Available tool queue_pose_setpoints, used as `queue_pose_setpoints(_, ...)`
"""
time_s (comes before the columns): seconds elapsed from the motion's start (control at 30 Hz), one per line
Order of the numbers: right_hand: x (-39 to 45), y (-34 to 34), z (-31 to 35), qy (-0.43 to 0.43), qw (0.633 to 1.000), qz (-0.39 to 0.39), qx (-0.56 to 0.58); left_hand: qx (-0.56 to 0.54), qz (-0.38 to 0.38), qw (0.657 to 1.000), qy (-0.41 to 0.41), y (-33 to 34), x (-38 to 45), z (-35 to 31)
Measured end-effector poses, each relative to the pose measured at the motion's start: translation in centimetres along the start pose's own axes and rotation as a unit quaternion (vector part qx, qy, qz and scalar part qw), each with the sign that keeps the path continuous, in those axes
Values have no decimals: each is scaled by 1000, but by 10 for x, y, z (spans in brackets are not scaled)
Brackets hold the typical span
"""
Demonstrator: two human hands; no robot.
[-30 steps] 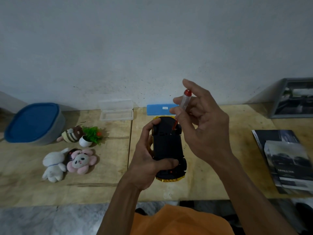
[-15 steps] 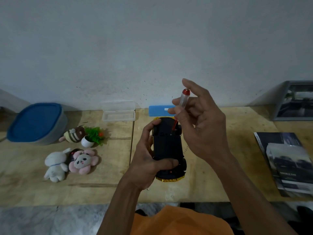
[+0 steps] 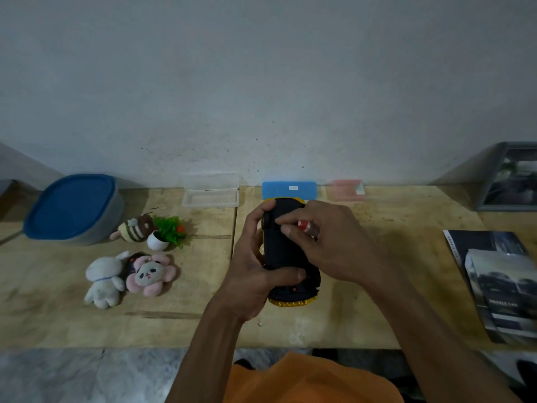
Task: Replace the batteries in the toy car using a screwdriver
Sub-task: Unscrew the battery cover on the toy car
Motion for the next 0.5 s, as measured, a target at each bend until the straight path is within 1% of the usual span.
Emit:
queue_pose_setpoints(0.23,5,2,3,16,999,40,18,-21,4,1000,-3,-2,-2,0)
queue_pose_setpoints(0.37,8,1,3,26,995,71,58,-16,2,1000,-2,-6,-2,3)
queue_pose_setpoints(0.5,9,1,3,20,987,98,124,-21,-1,1000,-4,-10,-4,4)
Point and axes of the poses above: each hand's wrist, its own x-axis towards the middle knuckle, its own y-axis out of the palm, z = x × y, the point moved 2 cm from there along x, towards the middle knuckle, and after that the axes turned 9 degrees about y, right-handed, at the moved point
